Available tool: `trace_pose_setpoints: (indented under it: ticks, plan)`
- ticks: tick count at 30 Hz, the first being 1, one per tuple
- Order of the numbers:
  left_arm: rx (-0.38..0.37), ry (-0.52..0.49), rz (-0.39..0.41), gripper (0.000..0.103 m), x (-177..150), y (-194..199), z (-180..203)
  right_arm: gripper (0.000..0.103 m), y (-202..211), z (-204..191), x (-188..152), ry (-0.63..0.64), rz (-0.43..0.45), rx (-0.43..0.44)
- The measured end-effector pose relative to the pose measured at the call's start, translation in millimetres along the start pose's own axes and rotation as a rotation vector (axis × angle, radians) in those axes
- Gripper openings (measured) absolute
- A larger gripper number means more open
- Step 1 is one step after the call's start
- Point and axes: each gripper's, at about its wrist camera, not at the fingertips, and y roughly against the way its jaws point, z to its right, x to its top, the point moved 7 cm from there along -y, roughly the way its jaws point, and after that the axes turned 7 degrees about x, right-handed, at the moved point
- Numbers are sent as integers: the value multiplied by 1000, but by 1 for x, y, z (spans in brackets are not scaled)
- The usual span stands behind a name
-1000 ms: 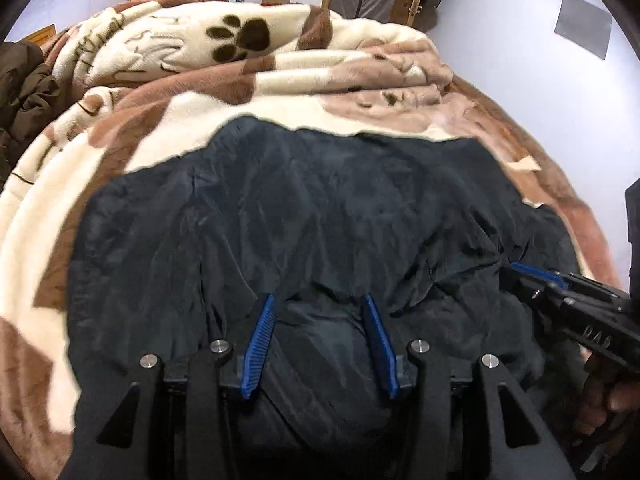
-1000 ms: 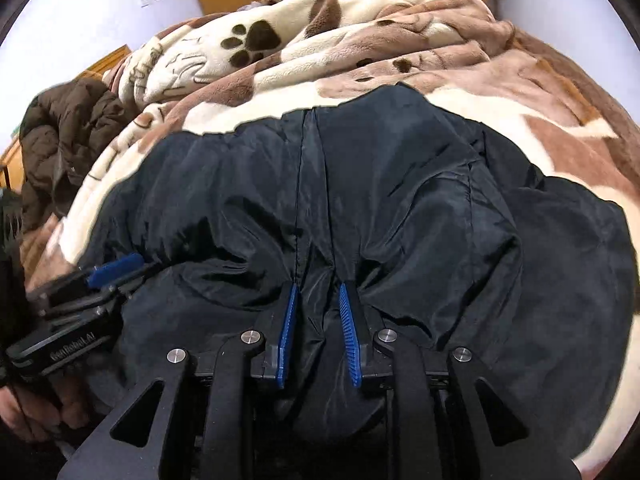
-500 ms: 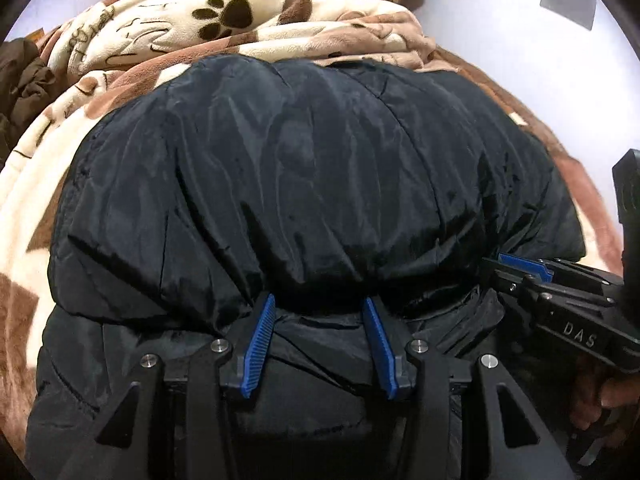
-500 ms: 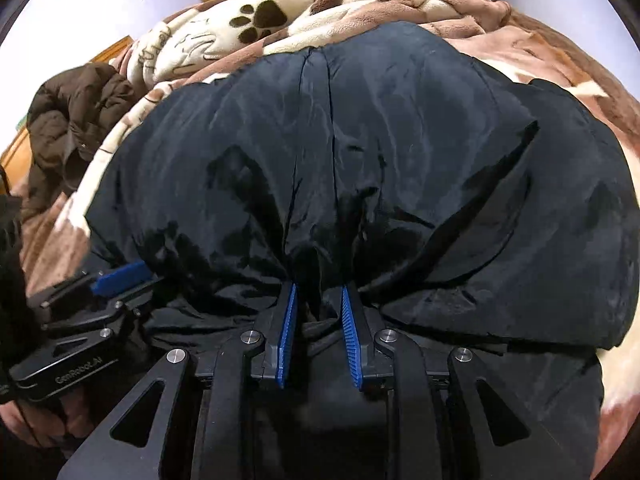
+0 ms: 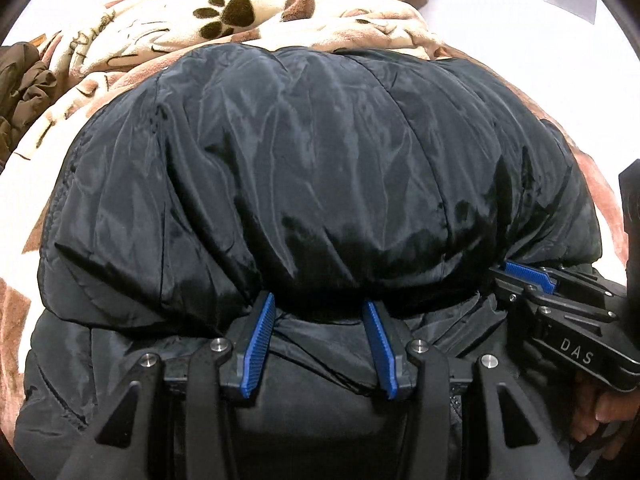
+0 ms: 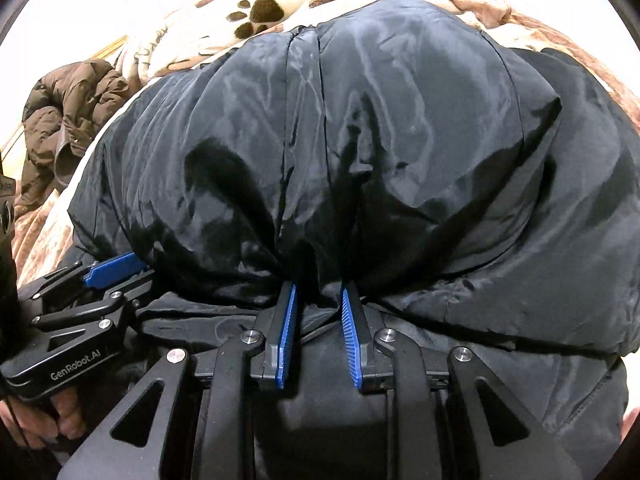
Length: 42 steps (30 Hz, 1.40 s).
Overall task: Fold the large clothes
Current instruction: 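Lower the hem onto the collar and open both grippers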
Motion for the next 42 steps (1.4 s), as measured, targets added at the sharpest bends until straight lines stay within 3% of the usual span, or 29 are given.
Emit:
trace_pose_setpoints:
  ticks: [10, 14, 17, 21, 24, 27, 29, 37, 42]
  plan:
    - [30, -16, 22, 49, -4, 12, 6, 22, 2, -5, -3, 40, -10, -55]
    - [23, -1, 2, 50, 2, 32, 8, 24, 22, -10, 5, 22, -32, -58]
    - [0, 8, 29, 50, 11, 54, 4, 25, 56, -16, 20, 32, 50, -27]
    - [11, -3, 130, 52, 36, 78, -9, 27, 89, -6, 48, 51, 163, -33]
    - [85, 38, 153, 52, 57, 69, -37, 27, 87, 26, 72, 9, 196, -84]
    - [154, 116, 109, 52, 64, 40, -72, 27, 71, 69, 82, -73, 184, -129]
    - [147, 150, 82, 52, 63, 23, -85, 34, 57, 81, 82, -101, 156, -112]
    - [157, 107, 84, 57, 58, 3, -77, 35, 29, 96, 69, -131, 127, -104]
    - [139, 117, 69, 57, 56, 30, -77, 35, 60, 83, 71, -127, 120, -123]
